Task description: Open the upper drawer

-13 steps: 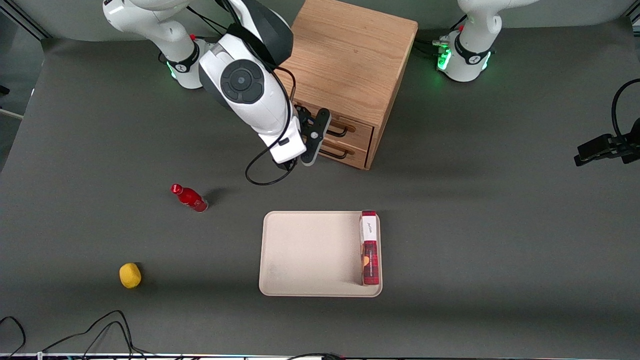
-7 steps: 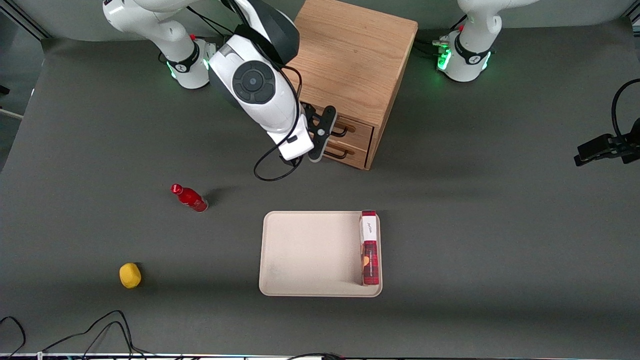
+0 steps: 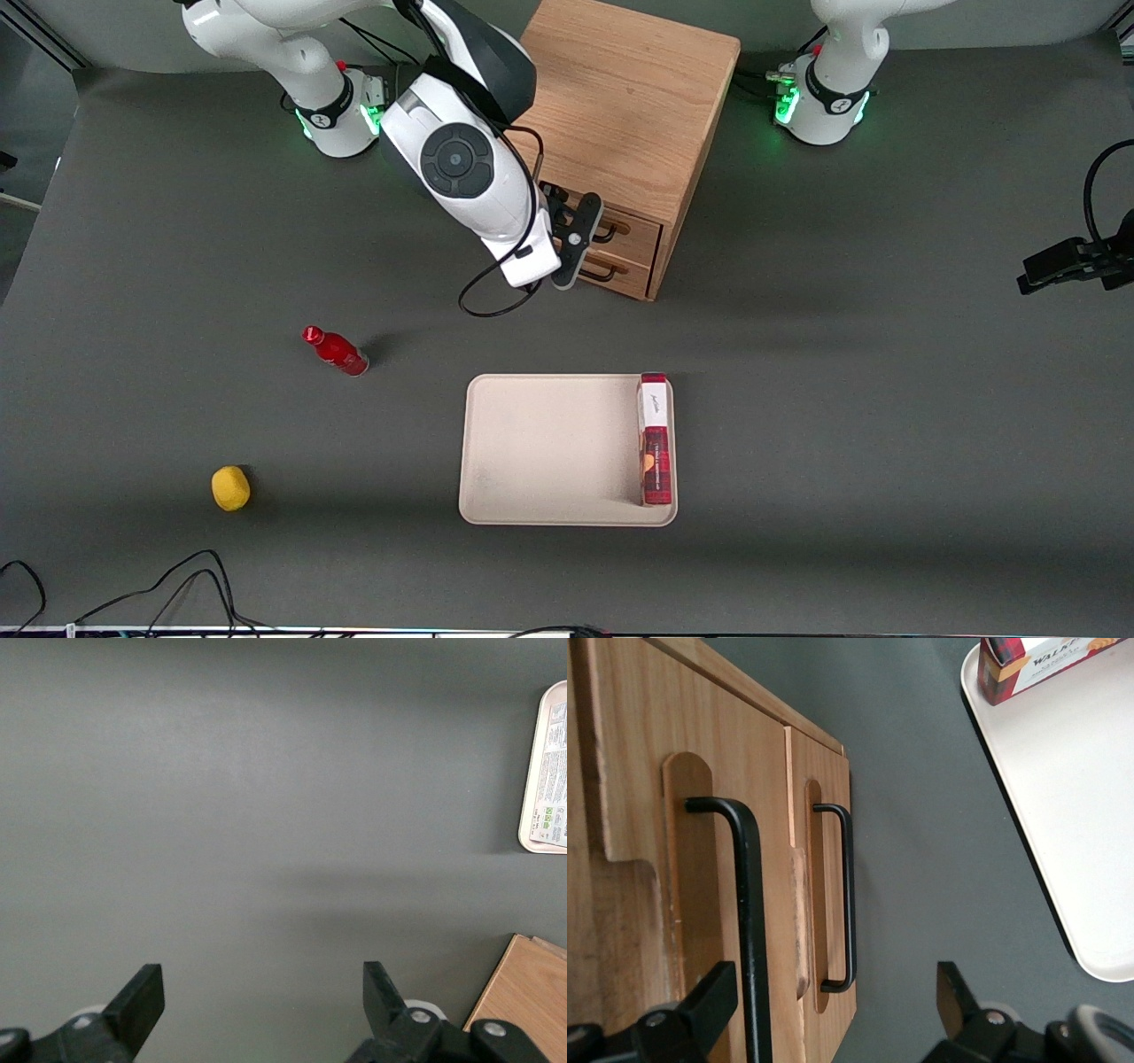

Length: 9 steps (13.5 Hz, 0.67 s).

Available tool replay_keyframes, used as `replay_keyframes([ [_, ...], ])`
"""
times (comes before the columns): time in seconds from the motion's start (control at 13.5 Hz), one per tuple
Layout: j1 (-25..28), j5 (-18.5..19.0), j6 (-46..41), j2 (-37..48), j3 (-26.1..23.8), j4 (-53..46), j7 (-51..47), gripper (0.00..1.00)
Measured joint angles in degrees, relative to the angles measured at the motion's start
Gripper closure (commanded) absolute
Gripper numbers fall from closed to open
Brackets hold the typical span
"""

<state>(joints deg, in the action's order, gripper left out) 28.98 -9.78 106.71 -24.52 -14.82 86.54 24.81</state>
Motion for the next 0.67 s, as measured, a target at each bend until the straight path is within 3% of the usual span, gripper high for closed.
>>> replay_keyframes([
  [0.67,0.0,-1.4,3.0,-0.7,-0.2,1.8,0.0,0.00],
])
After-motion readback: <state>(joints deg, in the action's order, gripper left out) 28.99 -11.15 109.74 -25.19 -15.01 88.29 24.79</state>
